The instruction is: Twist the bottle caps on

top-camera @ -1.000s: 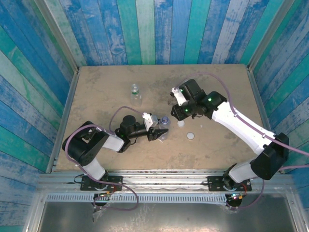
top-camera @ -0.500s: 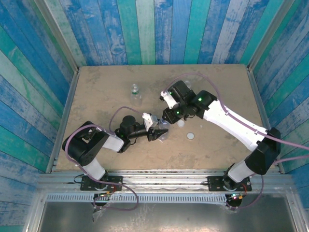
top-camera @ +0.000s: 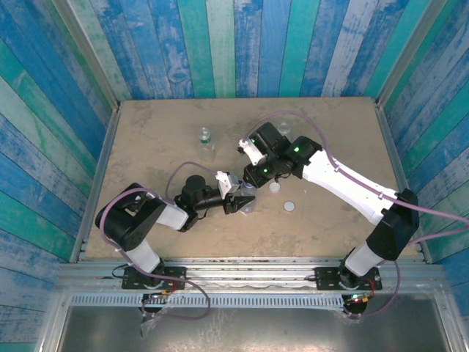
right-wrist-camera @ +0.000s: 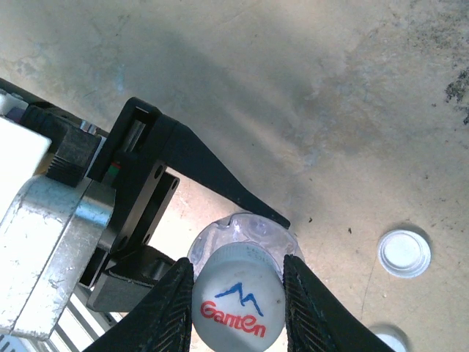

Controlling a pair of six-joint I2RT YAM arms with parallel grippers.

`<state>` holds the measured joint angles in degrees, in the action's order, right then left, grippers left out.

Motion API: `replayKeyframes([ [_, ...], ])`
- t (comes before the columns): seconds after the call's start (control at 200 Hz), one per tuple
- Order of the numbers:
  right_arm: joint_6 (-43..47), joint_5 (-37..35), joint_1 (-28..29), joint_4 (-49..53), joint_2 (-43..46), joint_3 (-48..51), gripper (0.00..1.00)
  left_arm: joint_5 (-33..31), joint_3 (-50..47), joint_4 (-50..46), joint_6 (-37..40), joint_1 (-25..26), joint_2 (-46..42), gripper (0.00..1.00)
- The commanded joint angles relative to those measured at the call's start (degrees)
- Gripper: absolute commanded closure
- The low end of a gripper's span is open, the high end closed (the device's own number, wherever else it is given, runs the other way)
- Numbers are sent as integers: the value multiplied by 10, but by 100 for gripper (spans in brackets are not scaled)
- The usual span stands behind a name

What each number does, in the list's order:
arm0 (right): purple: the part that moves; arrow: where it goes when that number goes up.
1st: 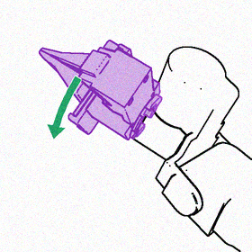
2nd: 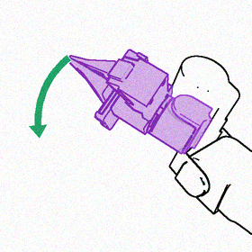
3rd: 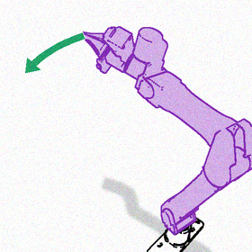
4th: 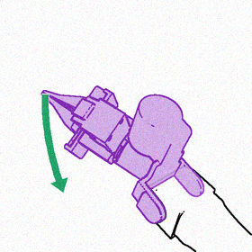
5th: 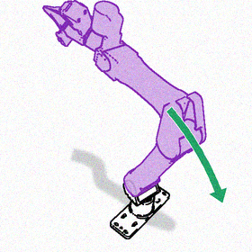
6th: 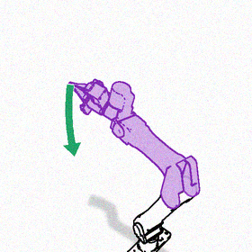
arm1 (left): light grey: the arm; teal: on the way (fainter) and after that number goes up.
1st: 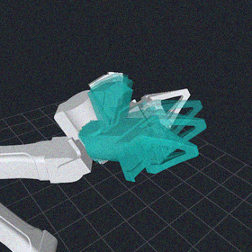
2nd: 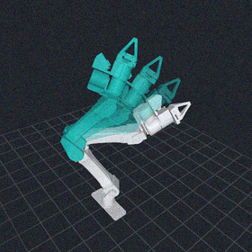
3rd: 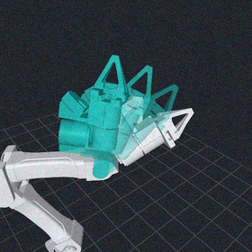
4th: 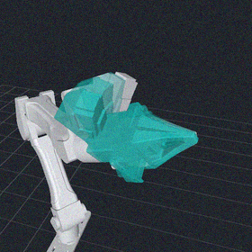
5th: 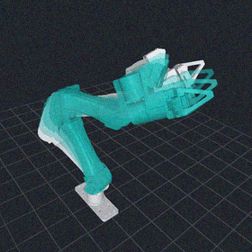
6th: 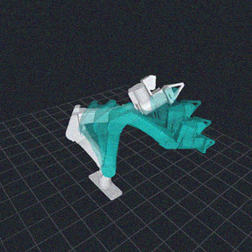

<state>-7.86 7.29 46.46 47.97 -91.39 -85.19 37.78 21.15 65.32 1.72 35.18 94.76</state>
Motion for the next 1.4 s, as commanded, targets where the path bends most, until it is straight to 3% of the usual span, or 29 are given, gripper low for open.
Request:
replayKeyframes([
  [0.0,11,-10,9,21,-16,-5,66,6,-4,-39,2,1,25,43],
  [0.736,16,-31,15,20,-12,-2,59,8,0,-46,2,1,29,43],
  [0.912,15,-36,16,15,-2,-2,52,8,1,-45,2,0,31,43],
  [1.097,15,-43,16,10,5,-2,35,7,0,-46,4,1,32,43],
  [1.392,4,-55,10,-33,48,22,33,5,0,-50,6,0,34,44],
])
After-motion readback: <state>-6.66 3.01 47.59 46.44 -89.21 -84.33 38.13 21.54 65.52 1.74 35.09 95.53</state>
